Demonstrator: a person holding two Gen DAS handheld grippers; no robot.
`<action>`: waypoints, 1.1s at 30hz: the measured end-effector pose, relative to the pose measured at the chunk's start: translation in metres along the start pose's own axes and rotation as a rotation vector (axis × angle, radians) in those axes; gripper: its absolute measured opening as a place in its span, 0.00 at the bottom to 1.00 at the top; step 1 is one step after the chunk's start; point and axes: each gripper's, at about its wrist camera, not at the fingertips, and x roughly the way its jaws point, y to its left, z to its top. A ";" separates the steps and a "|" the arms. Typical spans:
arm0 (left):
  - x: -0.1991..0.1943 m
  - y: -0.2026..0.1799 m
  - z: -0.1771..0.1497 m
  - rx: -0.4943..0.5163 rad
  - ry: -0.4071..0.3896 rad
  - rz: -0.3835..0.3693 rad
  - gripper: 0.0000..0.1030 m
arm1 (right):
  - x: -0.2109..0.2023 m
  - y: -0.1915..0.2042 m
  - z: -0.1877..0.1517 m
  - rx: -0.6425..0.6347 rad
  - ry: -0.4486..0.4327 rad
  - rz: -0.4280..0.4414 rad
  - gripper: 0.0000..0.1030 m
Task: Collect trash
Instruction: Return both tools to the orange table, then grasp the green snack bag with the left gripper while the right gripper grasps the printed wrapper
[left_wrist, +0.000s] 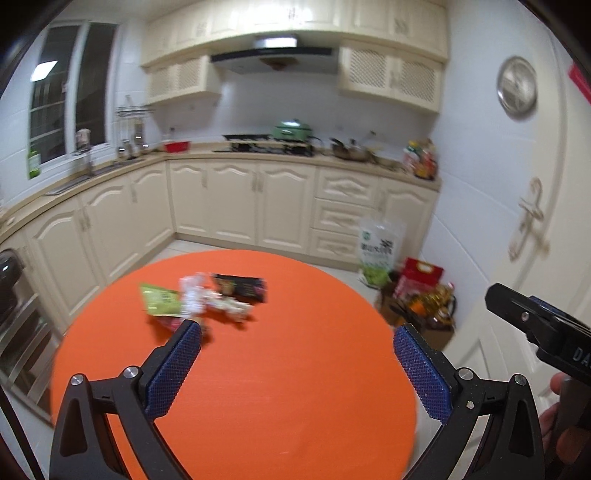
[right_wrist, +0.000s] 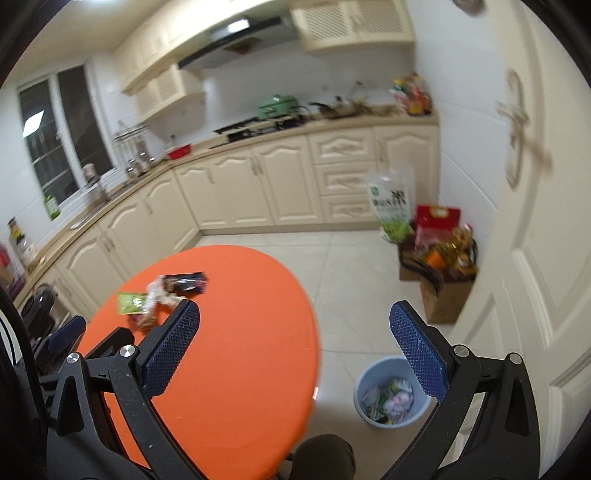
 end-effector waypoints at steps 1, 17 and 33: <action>-0.007 0.008 -0.001 -0.014 -0.009 0.011 0.99 | -0.002 0.008 0.000 -0.016 -0.005 0.006 1.00; -0.090 0.062 -0.054 -0.174 -0.080 0.182 0.99 | -0.012 0.136 -0.013 -0.218 -0.042 0.128 1.00; -0.030 0.102 -0.018 -0.233 0.004 0.211 0.99 | 0.062 0.171 -0.022 -0.285 0.069 0.158 1.00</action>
